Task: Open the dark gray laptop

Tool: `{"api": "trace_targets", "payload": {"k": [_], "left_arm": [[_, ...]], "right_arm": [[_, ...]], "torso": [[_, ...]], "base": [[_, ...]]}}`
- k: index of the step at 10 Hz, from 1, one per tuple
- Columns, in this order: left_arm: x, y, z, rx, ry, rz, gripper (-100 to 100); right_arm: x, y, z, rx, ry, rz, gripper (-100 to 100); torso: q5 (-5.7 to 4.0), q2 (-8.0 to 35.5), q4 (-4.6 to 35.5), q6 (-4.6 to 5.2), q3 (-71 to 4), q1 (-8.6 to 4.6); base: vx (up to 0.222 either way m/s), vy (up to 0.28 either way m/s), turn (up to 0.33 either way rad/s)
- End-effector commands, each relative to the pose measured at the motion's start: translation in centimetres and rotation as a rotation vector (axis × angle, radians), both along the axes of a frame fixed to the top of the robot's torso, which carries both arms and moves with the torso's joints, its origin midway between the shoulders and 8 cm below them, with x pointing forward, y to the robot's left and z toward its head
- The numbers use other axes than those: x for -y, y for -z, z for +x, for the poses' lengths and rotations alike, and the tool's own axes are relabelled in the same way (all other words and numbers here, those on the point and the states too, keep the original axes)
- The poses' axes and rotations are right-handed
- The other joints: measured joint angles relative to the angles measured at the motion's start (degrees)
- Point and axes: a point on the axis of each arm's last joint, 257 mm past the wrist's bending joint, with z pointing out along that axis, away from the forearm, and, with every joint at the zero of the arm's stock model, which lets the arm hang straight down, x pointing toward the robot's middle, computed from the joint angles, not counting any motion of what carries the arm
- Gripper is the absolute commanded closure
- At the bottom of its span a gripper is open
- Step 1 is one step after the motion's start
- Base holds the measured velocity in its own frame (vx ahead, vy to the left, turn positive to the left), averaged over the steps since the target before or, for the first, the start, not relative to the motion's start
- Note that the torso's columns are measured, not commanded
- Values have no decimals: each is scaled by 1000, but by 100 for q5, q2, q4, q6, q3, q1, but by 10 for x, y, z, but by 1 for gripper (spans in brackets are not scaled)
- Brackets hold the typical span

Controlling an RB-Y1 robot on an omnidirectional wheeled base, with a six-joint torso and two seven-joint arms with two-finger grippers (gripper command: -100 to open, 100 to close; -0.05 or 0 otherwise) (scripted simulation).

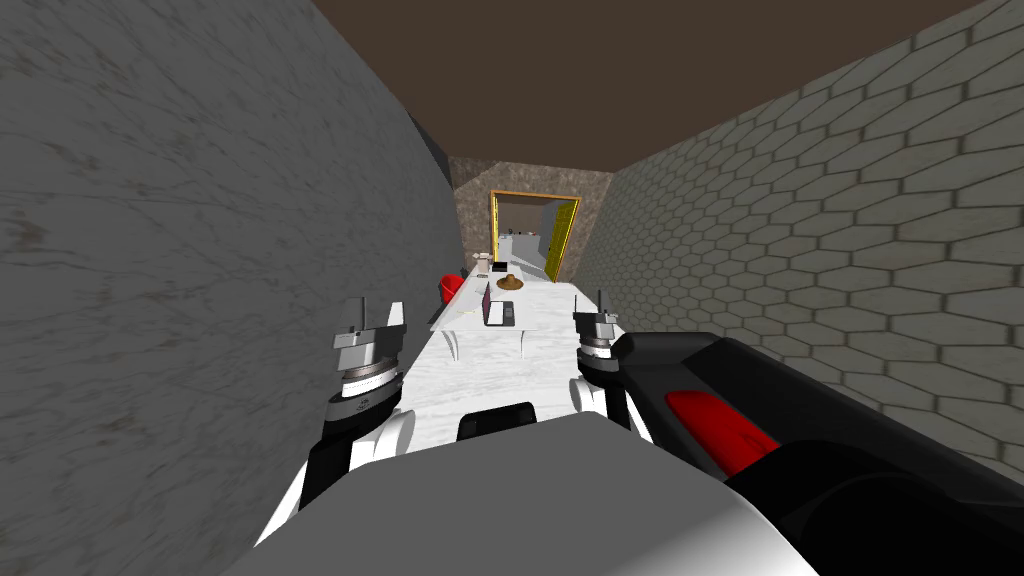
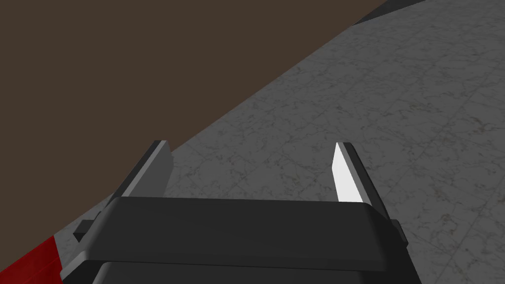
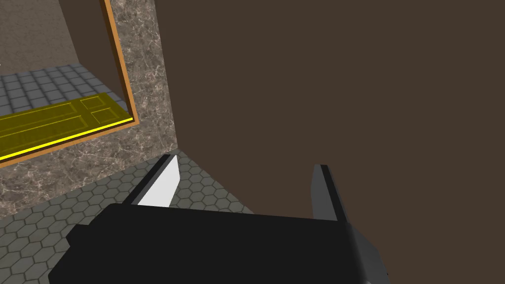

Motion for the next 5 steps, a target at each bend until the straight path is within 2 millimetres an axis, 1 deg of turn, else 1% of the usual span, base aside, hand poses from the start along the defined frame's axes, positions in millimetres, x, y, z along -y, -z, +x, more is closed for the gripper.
{"api": "trace_targets", "payload": {"k": [1,5], "left_arm": [[0,0,0,0,0,0,0],[0,0,0,0,0,0,0]], "right_arm": [[0,0,0,0,0,0,0],[0,0,0,0,0,0,0]], "torso": [[0,232,235,0,-467,0],[0,1845,1846,0,-3692,0]], "base": [[0,0,0],[0,0,0]]}}
